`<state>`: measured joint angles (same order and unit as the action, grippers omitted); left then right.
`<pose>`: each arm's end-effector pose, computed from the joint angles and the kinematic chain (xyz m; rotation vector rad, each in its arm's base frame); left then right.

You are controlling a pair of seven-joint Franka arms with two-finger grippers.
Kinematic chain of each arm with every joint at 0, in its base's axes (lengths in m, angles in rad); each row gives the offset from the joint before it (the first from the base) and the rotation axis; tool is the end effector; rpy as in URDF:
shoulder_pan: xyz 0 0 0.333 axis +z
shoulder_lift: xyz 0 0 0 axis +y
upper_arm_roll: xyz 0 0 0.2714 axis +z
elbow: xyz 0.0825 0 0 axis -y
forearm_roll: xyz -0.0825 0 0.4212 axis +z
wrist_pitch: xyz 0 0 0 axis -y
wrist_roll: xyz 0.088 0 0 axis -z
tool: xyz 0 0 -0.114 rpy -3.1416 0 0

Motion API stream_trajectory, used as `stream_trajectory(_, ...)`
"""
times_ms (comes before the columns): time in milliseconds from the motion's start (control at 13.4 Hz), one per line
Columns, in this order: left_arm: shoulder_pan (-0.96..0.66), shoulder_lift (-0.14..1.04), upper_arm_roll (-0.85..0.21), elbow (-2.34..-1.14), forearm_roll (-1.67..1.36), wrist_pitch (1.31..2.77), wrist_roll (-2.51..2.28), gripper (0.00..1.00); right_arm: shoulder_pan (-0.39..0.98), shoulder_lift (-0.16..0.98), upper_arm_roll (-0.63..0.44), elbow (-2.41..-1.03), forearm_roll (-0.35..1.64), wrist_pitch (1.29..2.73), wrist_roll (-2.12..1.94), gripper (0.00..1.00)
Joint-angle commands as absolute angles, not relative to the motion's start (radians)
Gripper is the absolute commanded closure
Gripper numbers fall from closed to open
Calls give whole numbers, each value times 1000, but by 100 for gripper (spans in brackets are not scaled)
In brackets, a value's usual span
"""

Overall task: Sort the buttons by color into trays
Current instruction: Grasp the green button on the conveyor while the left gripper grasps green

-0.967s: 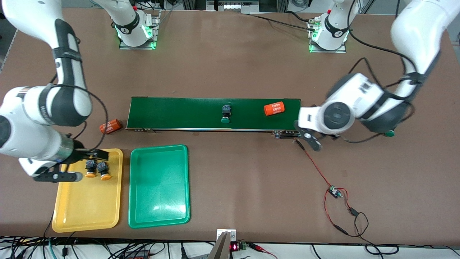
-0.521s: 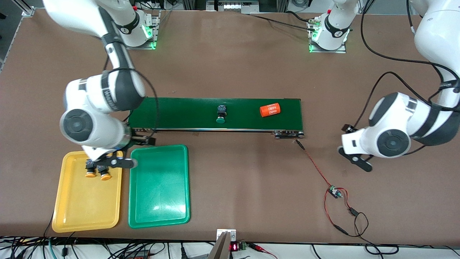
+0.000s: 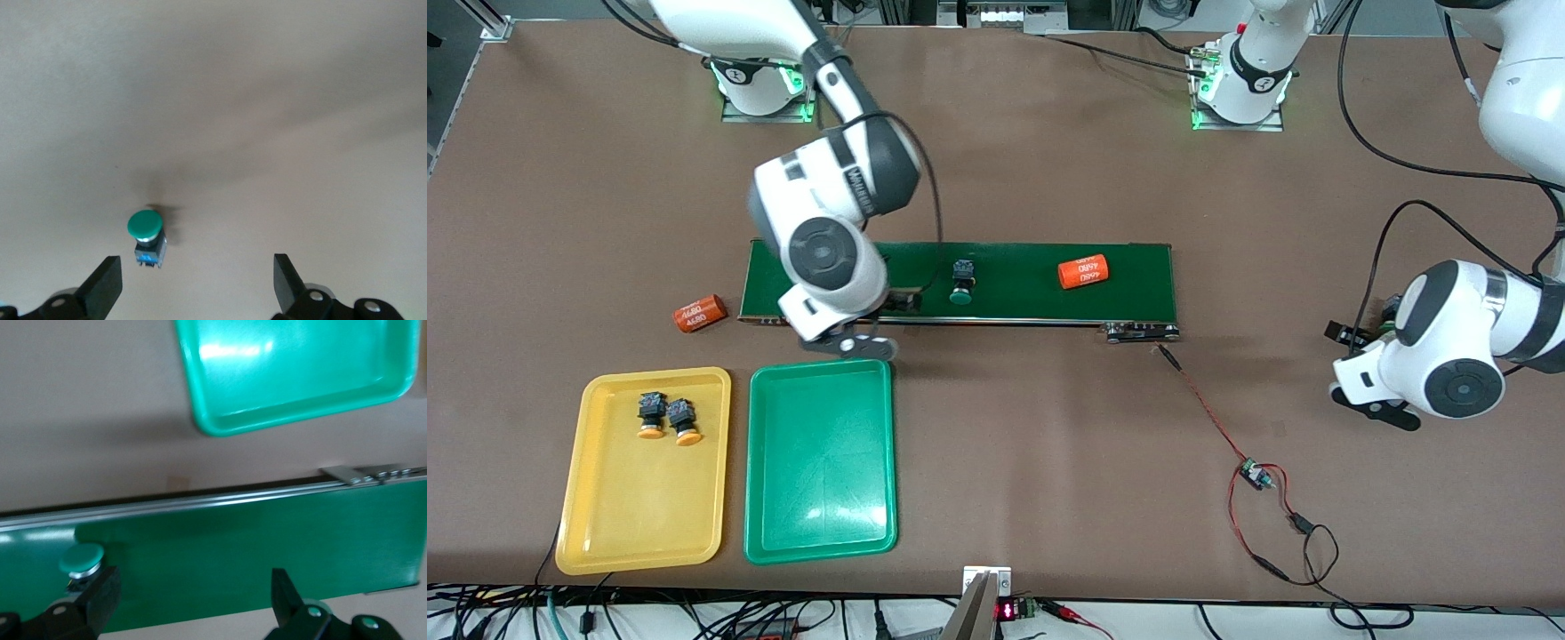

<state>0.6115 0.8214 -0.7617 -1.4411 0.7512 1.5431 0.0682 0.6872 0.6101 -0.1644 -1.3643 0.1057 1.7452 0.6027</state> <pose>0.6655 0.0441 0.2109 -2.8229 0.5065 0.6784 0.5953 0.3742 0.2918 3.0113 -0.1372 -0.2868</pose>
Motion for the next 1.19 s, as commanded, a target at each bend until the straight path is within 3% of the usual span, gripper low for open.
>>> stream_trajectory(0,716,810,-759,-1549,804,1705,64,0,735,597,-172,-1422,118,1801,627,0)
stream_trajectory(223,837,796,-759,-1664,868,1747,96,0,801,635,-172,-1427,118,1853,725,0)
stream_trajectory(744,1009,796,-770,-1822,923,1876,187,3,812,681,-170,-1456,118,1894,726,1)
stream_trajectory(818,1014,795,-775,-1835,923,1870,189,11,808,683,-170,-1469,120,1899,726,10)
stream_trajectory(893,1015,795,-775,-1845,922,1867,204,23,802,683,-170,-1479,121,1902,721,21)
stream_trajectory(1116,1031,789,-794,-1848,917,1859,207,60,810,683,-170,-1493,127,1901,723,43)
